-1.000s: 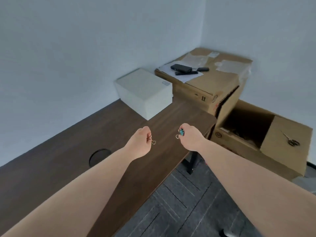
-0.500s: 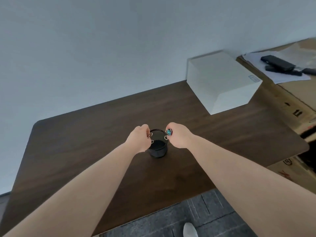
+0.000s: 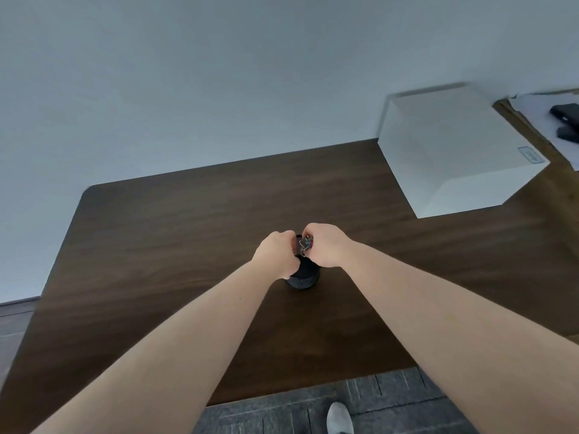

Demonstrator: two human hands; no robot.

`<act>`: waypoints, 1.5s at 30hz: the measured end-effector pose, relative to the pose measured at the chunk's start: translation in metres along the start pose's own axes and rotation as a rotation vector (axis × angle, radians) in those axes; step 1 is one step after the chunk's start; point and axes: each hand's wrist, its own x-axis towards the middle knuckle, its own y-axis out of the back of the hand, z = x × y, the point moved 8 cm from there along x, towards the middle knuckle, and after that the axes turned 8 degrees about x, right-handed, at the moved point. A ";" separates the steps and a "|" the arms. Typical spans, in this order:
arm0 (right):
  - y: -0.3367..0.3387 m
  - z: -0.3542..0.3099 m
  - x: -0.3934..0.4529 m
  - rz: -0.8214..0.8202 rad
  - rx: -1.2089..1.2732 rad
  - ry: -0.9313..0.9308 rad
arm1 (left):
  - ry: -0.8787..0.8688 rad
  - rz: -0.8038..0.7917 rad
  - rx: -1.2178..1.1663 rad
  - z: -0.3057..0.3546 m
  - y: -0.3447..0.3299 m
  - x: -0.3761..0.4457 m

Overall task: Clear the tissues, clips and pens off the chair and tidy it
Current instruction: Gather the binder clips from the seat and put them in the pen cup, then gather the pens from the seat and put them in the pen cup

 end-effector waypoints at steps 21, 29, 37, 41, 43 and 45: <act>0.005 0.000 -0.003 0.061 0.057 0.065 | -0.038 0.056 -0.042 0.006 0.005 -0.008; 0.030 0.019 -0.034 0.159 0.045 0.026 | -0.072 0.063 0.084 0.018 0.022 -0.020; 0.033 0.097 -0.127 0.201 0.105 -0.233 | -0.366 0.017 0.274 0.102 0.003 -0.049; 0.021 0.149 -0.190 0.256 0.158 -0.365 | -0.579 0.000 0.343 0.167 -0.028 -0.076; 0.011 0.176 -0.228 0.279 0.183 -0.440 | -0.659 -0.027 0.385 0.199 -0.051 -0.094; -0.001 0.203 -0.267 0.300 0.220 -0.502 | -0.727 -0.075 0.442 0.228 -0.077 -0.114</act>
